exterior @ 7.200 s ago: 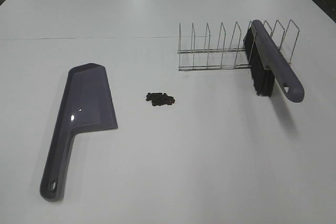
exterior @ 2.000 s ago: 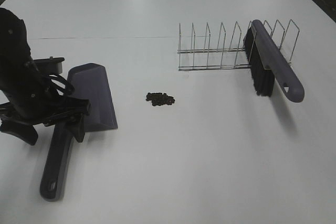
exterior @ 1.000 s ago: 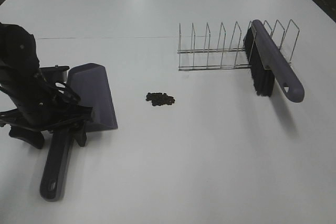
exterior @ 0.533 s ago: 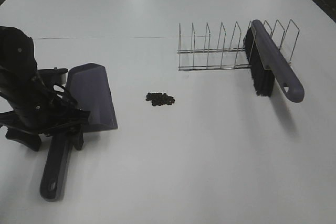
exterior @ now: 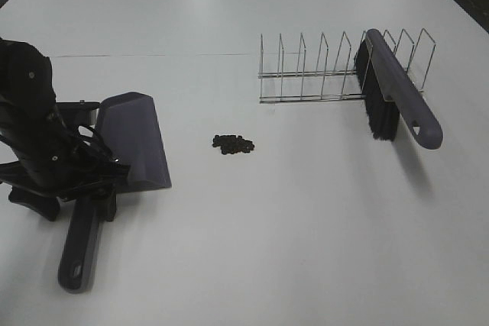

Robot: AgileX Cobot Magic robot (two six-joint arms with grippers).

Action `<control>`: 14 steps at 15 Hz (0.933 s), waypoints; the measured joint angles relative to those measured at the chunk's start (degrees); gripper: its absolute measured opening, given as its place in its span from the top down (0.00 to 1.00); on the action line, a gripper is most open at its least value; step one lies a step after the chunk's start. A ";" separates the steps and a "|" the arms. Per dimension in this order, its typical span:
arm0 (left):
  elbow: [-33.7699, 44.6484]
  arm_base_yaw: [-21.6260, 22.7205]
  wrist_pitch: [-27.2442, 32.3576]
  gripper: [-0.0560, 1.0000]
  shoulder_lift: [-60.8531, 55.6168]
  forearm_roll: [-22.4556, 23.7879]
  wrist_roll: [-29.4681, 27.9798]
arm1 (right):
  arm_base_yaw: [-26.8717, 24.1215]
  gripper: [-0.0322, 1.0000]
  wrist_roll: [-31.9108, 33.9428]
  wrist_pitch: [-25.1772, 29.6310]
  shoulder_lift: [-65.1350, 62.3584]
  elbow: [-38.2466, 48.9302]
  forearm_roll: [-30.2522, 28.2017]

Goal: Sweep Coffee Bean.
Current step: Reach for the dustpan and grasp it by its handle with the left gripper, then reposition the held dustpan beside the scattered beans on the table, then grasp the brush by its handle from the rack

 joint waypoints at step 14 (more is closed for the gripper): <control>0.40 -0.06 -0.34 0.63 -2.75 14.27 8.19 | 0.00 0.31 0.46 -0.11 2.86 -3.38 0.00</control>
